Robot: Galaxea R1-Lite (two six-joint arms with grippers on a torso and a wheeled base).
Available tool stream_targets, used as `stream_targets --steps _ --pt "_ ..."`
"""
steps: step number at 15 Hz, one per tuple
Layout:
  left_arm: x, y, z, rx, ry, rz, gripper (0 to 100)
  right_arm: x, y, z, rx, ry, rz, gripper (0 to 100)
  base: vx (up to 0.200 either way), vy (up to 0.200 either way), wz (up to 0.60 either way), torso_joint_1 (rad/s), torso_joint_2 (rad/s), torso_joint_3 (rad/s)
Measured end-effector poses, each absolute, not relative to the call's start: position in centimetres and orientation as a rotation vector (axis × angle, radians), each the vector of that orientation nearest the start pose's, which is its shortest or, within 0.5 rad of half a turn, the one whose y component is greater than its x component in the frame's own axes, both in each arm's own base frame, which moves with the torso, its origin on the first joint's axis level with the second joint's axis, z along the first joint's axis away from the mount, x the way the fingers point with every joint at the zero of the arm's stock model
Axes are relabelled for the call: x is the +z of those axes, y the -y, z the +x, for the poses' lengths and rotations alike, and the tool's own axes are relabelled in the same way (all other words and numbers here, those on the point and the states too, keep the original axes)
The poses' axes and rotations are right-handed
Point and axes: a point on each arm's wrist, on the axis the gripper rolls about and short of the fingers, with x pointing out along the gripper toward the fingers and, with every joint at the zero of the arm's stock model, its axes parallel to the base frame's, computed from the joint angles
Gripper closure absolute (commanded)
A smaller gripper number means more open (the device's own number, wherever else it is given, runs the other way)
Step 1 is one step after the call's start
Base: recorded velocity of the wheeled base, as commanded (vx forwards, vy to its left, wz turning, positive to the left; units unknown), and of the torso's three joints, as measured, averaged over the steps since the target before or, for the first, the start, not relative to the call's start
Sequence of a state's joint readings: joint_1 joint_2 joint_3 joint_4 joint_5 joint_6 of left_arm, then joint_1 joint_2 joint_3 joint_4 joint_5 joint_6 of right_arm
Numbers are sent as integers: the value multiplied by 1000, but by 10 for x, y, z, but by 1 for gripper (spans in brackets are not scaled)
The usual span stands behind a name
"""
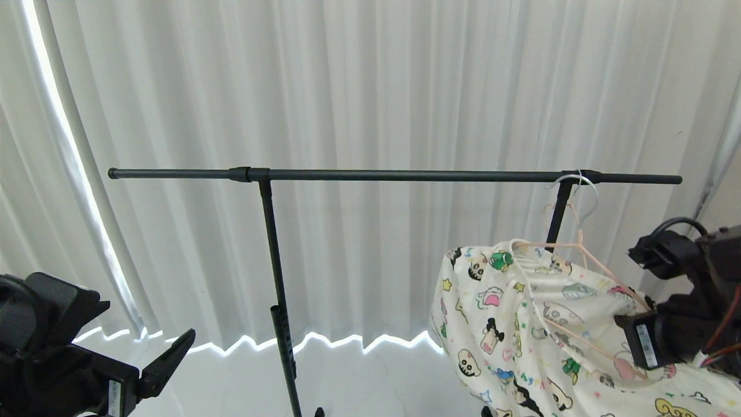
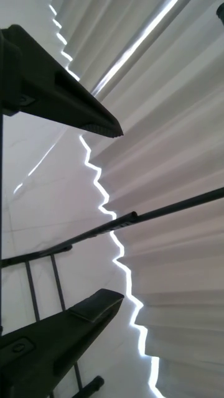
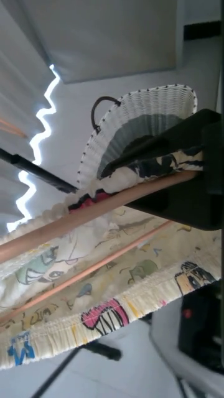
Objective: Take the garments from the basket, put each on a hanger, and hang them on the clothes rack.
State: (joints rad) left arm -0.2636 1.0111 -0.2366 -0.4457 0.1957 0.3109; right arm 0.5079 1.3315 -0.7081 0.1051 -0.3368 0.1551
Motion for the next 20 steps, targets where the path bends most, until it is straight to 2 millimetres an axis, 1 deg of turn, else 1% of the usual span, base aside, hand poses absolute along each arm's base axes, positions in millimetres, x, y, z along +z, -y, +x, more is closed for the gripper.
stream_targets --steps 2,4,6,8,10,12,15,20 --pt "151 26 112 -118 -314 386 0 199 -92 191 73 -682 -134 100 0 0 0 0 0 0" --pt "150 25 111 -119 -318 388 0 210 -95 205 39 -749 -134 100 0 0 0 0 0 0" --pt "150 26 111 -119 -320 389 0 219 -99 217 -6 -781 -67 100 0 0 0 0 0 0" --pt "149 26 113 -120 -329 391 0 219 -102 222 -83 -863 -5 100 0 0 0 0 0 0" --pt "149 26 114 -121 -333 392 0 217 -108 231 -158 -860 36 100 0 0 0 0 0 0" --pt "150 27 116 -121 -335 392 0 214 -112 236 -174 -857 27 100 0 0 0 0 0 0" --pt "150 27 118 -122 -336 393 0 215 -120 237 -163 -846 3 100 0 0 0 0 0 0" --pt "151 27 118 -121 -336 391 0 218 -131 237 -146 -821 -39 100 200 0 0 0 2 5"
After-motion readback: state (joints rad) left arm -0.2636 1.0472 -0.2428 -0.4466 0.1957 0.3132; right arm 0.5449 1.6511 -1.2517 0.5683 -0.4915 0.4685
